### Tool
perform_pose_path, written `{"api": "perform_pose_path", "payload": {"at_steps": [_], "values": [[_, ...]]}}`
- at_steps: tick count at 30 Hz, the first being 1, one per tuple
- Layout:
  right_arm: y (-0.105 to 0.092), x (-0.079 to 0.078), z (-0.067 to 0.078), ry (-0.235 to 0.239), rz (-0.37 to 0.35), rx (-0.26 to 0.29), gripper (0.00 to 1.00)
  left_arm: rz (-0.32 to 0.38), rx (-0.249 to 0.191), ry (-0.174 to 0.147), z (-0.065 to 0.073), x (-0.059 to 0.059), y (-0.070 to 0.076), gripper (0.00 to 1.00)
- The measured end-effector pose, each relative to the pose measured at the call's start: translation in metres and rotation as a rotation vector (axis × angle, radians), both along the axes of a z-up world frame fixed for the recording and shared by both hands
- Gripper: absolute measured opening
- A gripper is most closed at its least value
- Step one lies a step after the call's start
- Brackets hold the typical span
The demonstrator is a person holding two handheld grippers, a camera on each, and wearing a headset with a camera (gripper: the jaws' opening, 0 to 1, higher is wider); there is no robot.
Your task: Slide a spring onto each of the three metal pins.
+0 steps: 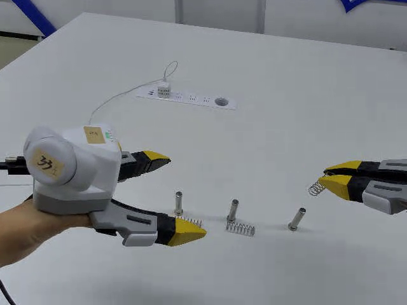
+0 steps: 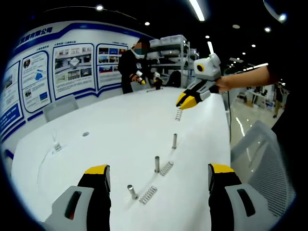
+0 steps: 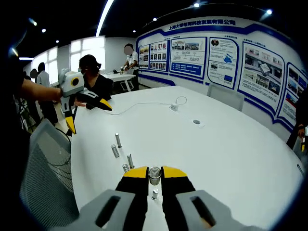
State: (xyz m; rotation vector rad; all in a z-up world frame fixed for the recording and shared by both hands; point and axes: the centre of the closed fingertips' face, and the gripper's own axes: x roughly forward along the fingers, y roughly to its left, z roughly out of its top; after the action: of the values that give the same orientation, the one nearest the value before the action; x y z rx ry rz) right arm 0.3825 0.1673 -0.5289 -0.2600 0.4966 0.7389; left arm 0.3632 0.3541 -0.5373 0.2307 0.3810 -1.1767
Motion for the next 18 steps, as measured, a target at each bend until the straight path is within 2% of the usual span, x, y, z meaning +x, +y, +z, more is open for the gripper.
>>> {"api": "perform_pose_path", "payload": {"at_steps": [5, 7, 9, 10, 12, 18], "values": [[0.000, 0.002, -0.013, 0.024, -0.005, -0.011, 0.10, 0.014, 0.016, 0.011, -0.007, 0.003, 0.003, 0.95], [0.000, 0.002, -0.020, 0.038, -0.006, -0.024, 0.10, 0.020, 0.012, 0.021, -0.009, 0.004, 0.002, 0.98], [0.000, 0.003, -0.022, 0.050, -0.012, -0.015, 0.10, 0.025, -0.004, 0.031, -0.008, 0.004, 0.001, 1.00], [0.001, 0.004, -0.024, 0.058, -0.020, -0.001, 0.10, 0.027, -0.008, 0.026, -0.007, 0.005, 0.000, 1.00], [-0.001, 0.005, -0.029, 0.071, -0.028, -0.008, 0.10, 0.028, -0.003, 0.016, -0.006, 0.008, -0.002, 1.00], [0.002, 0.006, -0.036, 0.091, -0.026, -0.021, 0.10, 0.035, -0.007, 0.016, -0.005, 0.012, -0.002, 1.00]]}}
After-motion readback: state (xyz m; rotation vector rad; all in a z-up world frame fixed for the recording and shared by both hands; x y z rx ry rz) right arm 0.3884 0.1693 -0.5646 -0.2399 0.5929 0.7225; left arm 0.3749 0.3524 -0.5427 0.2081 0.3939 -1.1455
